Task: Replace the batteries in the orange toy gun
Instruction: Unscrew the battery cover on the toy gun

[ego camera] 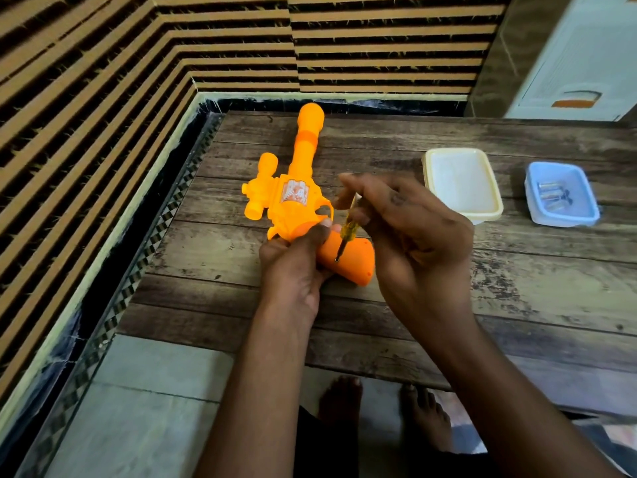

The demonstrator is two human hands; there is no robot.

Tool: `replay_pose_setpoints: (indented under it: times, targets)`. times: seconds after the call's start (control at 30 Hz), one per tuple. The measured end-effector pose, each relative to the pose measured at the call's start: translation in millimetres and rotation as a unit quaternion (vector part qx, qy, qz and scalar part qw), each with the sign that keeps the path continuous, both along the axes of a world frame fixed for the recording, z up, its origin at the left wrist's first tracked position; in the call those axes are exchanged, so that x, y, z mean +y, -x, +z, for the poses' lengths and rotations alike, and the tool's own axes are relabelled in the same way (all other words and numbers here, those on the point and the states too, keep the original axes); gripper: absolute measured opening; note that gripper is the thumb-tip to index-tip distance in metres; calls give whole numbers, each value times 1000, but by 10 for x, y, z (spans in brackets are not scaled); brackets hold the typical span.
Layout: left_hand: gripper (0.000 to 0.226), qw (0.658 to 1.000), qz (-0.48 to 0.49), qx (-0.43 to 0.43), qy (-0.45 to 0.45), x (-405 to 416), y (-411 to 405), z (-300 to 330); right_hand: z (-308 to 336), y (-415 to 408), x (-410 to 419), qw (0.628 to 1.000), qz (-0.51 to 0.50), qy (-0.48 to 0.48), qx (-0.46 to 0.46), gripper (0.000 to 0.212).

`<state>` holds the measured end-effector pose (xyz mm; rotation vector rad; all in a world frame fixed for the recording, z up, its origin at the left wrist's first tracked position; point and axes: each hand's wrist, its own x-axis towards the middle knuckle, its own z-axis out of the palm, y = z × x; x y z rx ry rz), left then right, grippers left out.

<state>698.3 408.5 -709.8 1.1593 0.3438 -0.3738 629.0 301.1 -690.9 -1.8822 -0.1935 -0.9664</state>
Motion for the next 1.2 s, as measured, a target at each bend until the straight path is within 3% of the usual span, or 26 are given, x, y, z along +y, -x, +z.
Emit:
replay_pose_setpoints:
  times: [0.2, 0.37, 0.57, 1.2]
  targets:
    - [14, 1000, -1, -6, -7, 10, -10, -17, 16, -2, 27, 999, -33, 8, -19, 23]
    - [18, 1000, -2, -4, -2, 4, -17, -29, -2, 29, -37, 999, -5, -32, 13, 35]
    - [14, 1000, 3, -8, -8, 5, -19, -42, 10, 3, 8, 999, -40, 11, -19, 19]
    - [21, 1000, 4, 2, -10, 9, -19, -12, 4, 16, 31, 1000, -13, -3, -8, 29]
